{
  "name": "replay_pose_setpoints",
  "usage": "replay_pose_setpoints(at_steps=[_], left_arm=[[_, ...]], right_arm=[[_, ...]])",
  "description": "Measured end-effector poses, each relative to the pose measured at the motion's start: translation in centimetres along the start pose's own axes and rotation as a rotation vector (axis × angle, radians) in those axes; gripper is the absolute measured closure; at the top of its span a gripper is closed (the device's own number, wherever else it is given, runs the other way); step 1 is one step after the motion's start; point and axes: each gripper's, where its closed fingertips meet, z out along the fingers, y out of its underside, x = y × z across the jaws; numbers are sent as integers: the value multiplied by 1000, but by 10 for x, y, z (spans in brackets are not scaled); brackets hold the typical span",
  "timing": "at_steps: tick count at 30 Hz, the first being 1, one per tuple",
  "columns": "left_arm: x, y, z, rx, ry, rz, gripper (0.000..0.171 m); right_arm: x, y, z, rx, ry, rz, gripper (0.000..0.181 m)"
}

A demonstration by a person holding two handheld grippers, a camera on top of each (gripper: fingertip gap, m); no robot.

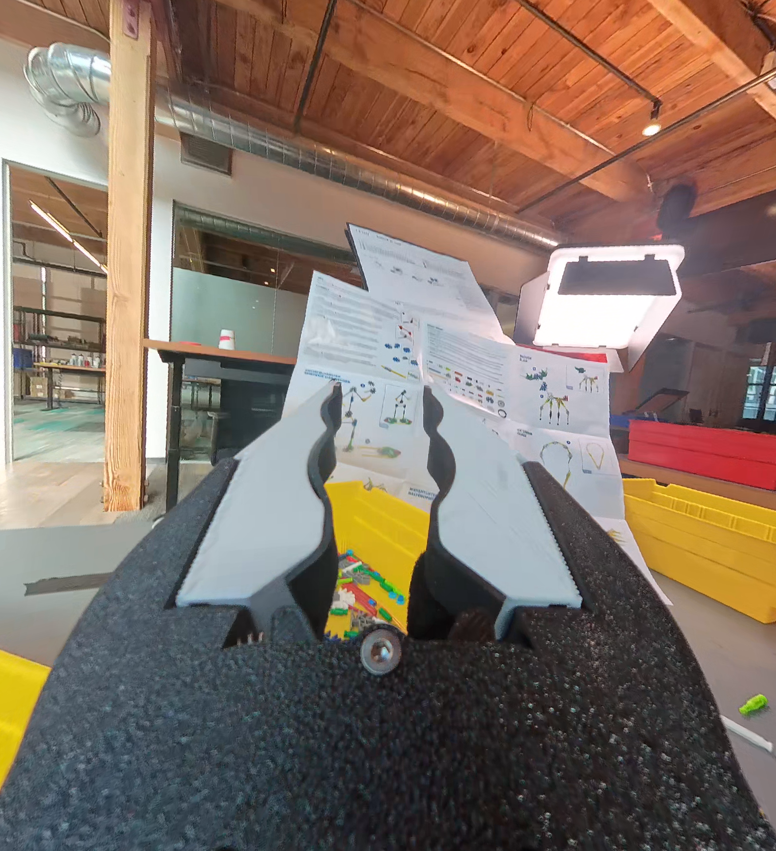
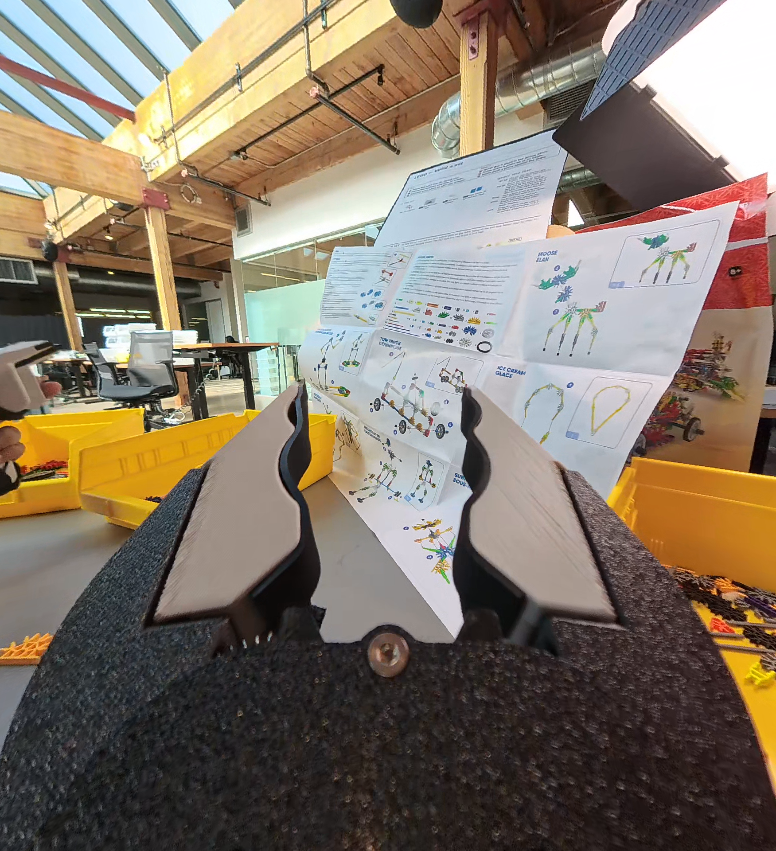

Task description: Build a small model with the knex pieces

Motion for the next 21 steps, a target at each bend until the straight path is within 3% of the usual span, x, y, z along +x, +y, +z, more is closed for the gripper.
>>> replay_pose_setpoints(at_steps=[4,8,10,13,17,19,21], left_arm=[[-14,-52,-21,163,-28,-9,136],[-37,-86,-46,278,-15,-169,137],[-33,-90,-48,244,31,-174,144],[-9,-42,-16,-88,96,-37,150],[18,92,20,-826,195,186,142],[13,145,27,-1078,201,294,143],[9,183,36,-1232,195,319,143]], right_arm=[[4,4,0,-8,10,23,119],[6,11,2,-25,13,44,119],[6,14,3,-33,17,46,120],[6,19,5,-50,16,56,121],[3,29,8,-84,1,63,122],[0,30,8,-95,-15,63,123],[-3,31,7,-103,-27,50,124]])
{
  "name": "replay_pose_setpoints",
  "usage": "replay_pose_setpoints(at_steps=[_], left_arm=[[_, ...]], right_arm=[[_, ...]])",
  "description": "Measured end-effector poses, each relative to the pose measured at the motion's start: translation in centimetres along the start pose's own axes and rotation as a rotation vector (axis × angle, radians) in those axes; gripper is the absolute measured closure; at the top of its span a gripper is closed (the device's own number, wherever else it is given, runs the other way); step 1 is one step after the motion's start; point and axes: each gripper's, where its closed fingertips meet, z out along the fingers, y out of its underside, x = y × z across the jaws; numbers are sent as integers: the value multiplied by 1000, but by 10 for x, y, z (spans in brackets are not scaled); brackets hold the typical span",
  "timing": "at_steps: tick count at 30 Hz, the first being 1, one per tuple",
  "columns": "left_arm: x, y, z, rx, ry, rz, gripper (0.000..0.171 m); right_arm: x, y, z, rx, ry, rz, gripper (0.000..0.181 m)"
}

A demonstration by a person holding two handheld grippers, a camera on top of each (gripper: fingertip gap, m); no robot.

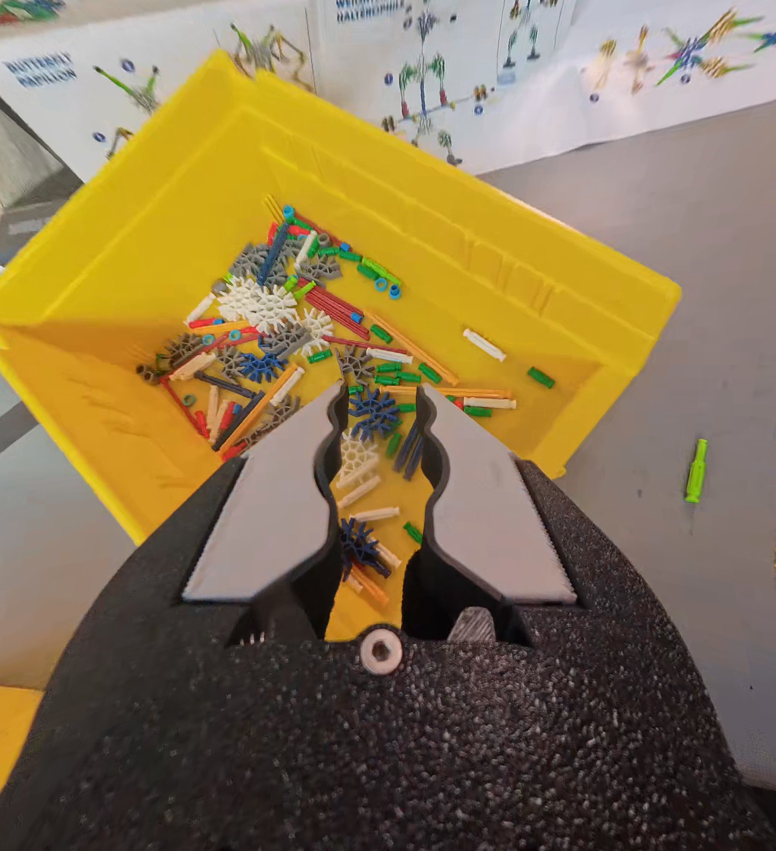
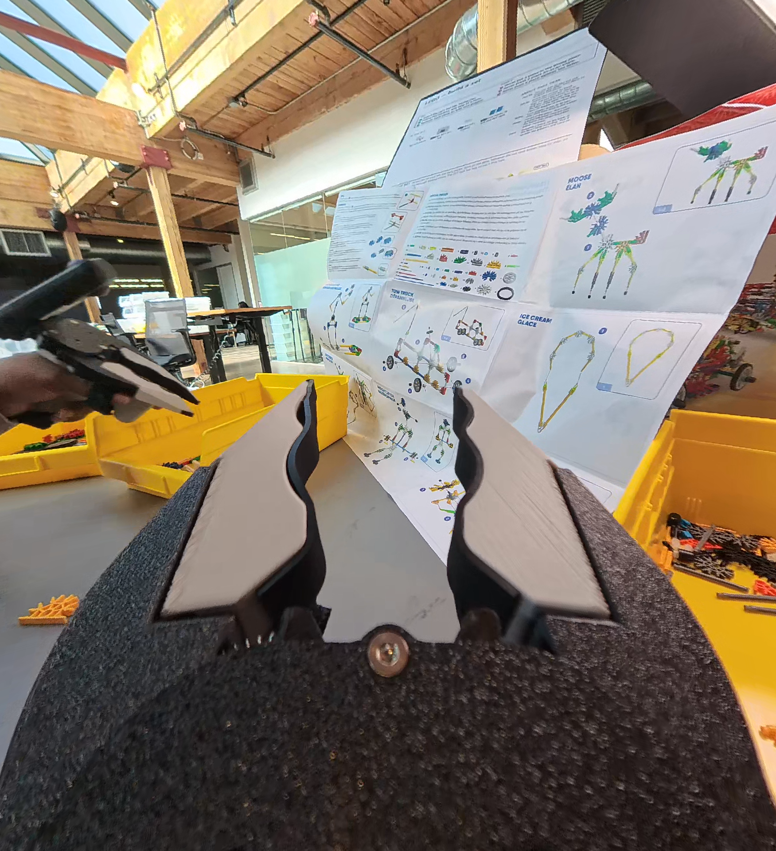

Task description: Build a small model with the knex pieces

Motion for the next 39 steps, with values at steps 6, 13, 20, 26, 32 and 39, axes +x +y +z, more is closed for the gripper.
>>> replay_pose_setpoints(at_steps=[6,13,20,26,32,39], left_arm=[[6,39,62,-370,75,-77,121],[-1,56,69,-414,87,-188,143],[-3,33,55,-294,41,-148,144],[67,-27,-27,101,200,210,144],[163,49,-35,15,390,347,143],[186,85,-10,-58,441,286,142]], right_arm=[[-5,-5,-2,-1,-26,-13,126],[-10,-19,-5,35,-62,43,127],[-15,-21,-6,28,-68,19,130],[-12,-17,-5,14,-62,30,130],[-20,-12,-2,-6,-84,24,130],[-27,6,4,-70,-95,-25,131]])
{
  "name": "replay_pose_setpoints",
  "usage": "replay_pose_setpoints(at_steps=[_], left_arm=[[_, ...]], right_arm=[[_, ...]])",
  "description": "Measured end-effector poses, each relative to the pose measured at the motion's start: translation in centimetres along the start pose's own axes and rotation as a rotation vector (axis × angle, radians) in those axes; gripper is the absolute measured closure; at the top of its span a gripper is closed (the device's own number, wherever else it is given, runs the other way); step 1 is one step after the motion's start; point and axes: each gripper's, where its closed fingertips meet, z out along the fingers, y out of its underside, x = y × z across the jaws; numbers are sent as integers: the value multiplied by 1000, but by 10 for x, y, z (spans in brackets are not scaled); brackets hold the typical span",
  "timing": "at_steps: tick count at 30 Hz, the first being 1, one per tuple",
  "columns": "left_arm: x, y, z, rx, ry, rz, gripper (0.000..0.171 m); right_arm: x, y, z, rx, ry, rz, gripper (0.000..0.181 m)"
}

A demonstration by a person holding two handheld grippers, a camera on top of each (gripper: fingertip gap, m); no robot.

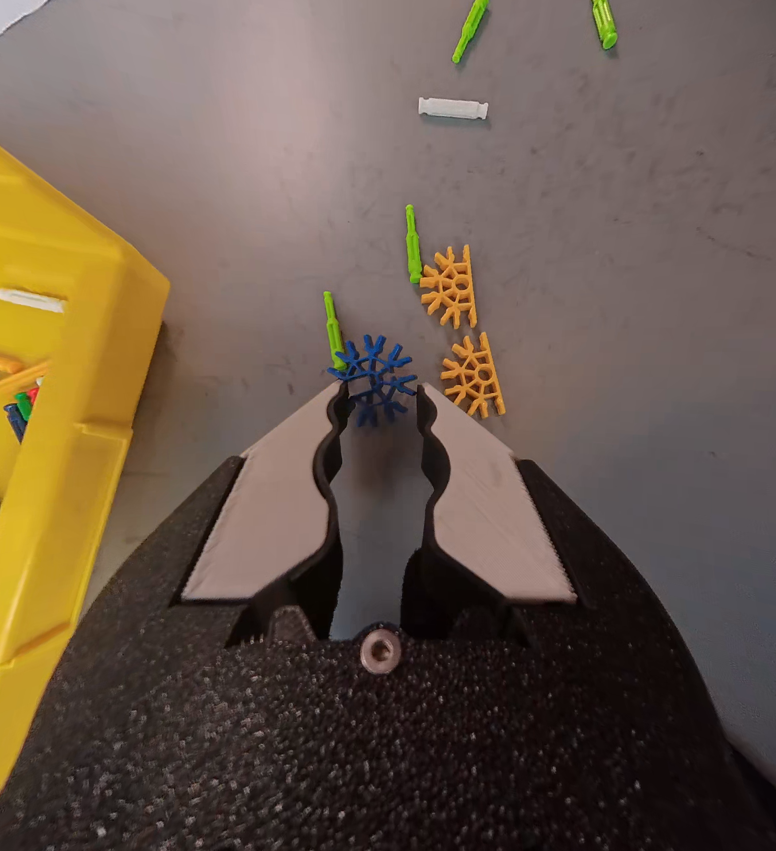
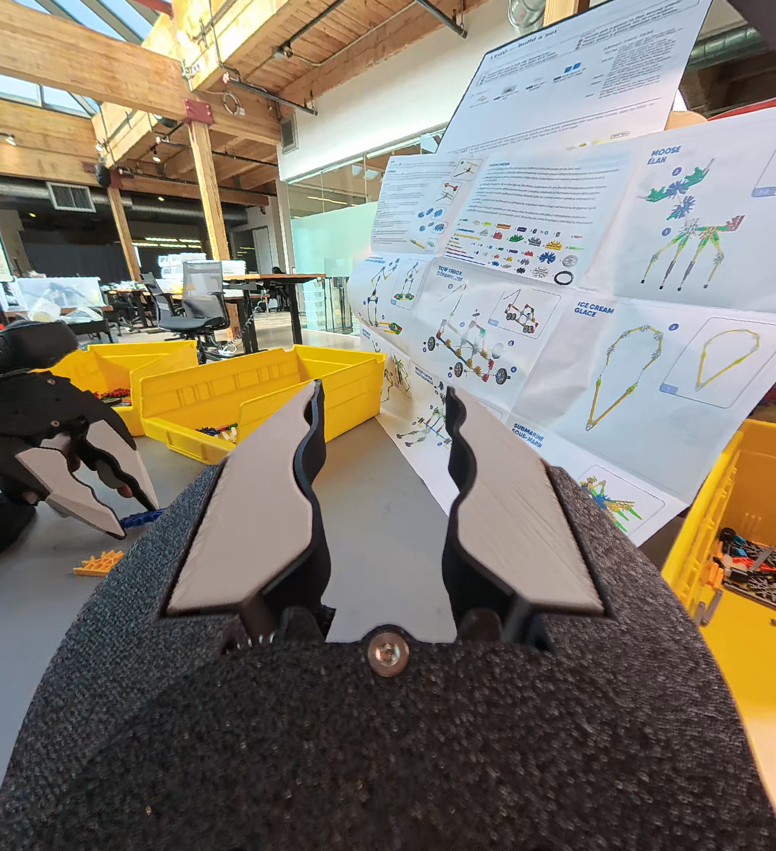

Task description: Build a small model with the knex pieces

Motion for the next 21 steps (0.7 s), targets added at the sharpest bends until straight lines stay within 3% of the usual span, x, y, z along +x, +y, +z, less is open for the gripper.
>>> replay_pose_setpoints(at_steps=[4,7,9,11,13,17,21], left_arm=[[7,-31,-23,165,82,-5,130],[-35,-50,-53,274,-83,-11,129],[-68,-40,-60,197,-209,1,120],[-98,-17,-54,33,-325,35,111],[-111,5,-40,-102,-355,53,106],[-126,24,-21,-210,-437,83,129],[-127,23,-20,-229,-452,88,134]], right_arm=[[5,2,-1,-8,17,-9,131],[8,0,-2,2,26,5,131],[9,0,-3,3,25,12,131],[8,1,-2,0,23,12,131],[7,1,-2,-3,21,7,131],[8,-2,-3,-1,29,-7,131],[11,1,-3,-7,36,13,132]])
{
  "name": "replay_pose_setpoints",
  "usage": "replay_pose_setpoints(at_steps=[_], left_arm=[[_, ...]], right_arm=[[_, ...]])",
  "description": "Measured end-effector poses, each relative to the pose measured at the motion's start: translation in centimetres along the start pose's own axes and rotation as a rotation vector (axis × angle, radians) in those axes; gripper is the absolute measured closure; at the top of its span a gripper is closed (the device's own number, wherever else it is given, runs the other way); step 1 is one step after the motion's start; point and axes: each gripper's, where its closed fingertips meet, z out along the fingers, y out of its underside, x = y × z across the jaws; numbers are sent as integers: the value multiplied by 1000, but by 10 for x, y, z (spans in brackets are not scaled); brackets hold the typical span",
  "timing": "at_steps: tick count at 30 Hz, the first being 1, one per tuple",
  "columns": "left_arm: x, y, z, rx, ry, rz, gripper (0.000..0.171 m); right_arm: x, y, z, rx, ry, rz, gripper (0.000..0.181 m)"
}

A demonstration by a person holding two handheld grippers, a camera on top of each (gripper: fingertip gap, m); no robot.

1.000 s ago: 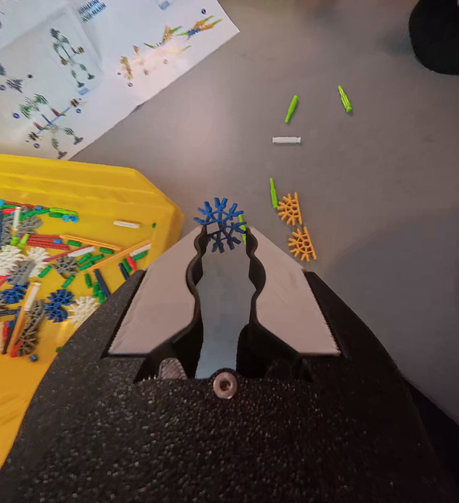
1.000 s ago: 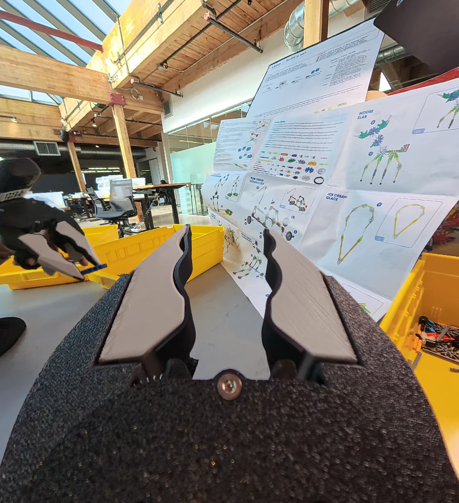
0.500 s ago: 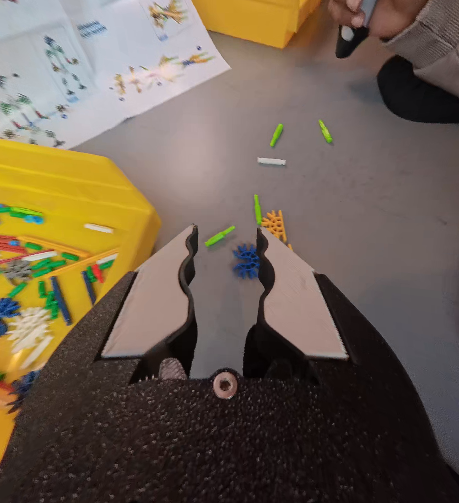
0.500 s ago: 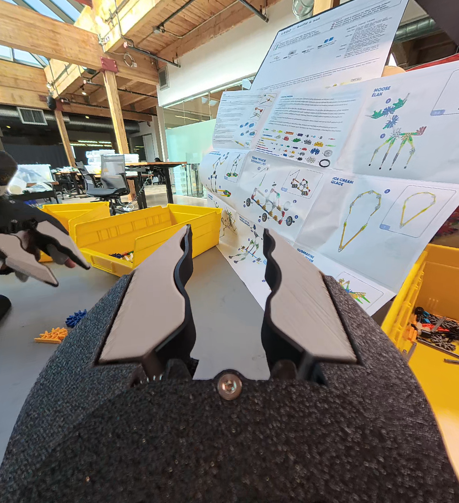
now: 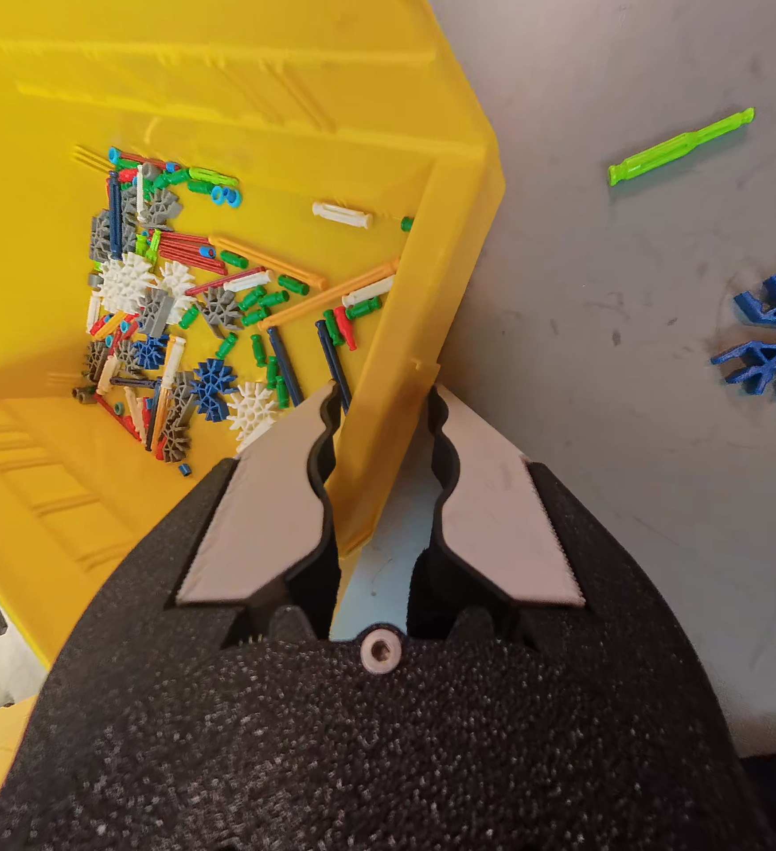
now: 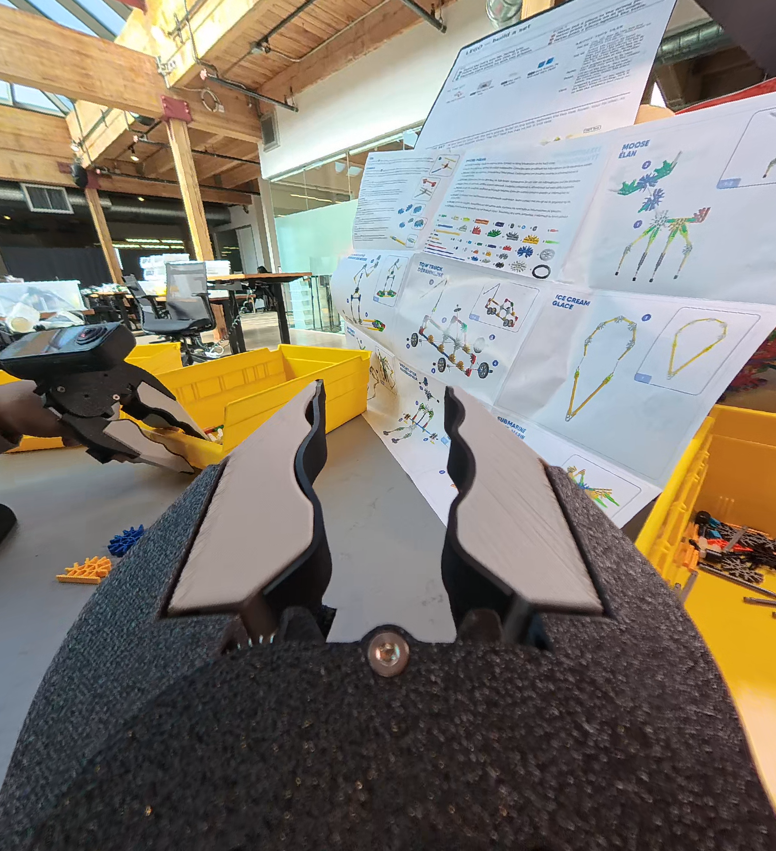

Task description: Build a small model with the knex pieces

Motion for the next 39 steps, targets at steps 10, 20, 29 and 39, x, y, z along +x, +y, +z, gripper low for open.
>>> replay_pose_setpoints(at_steps=[10,20,29,39], left_arm=[[-9,-2,2,-22,-69,-73,136],[-19,-12,0,91,-130,-116,132],[2,-79,-98,705,90,-494,125],[16,-64,-84,823,109,-529,126]], right_arm=[[-2,3,1,-12,-6,0,132],[-3,8,3,-30,-13,0,132],[2,16,4,-55,6,-2,132],[-7,27,8,-108,-11,-76,133]])
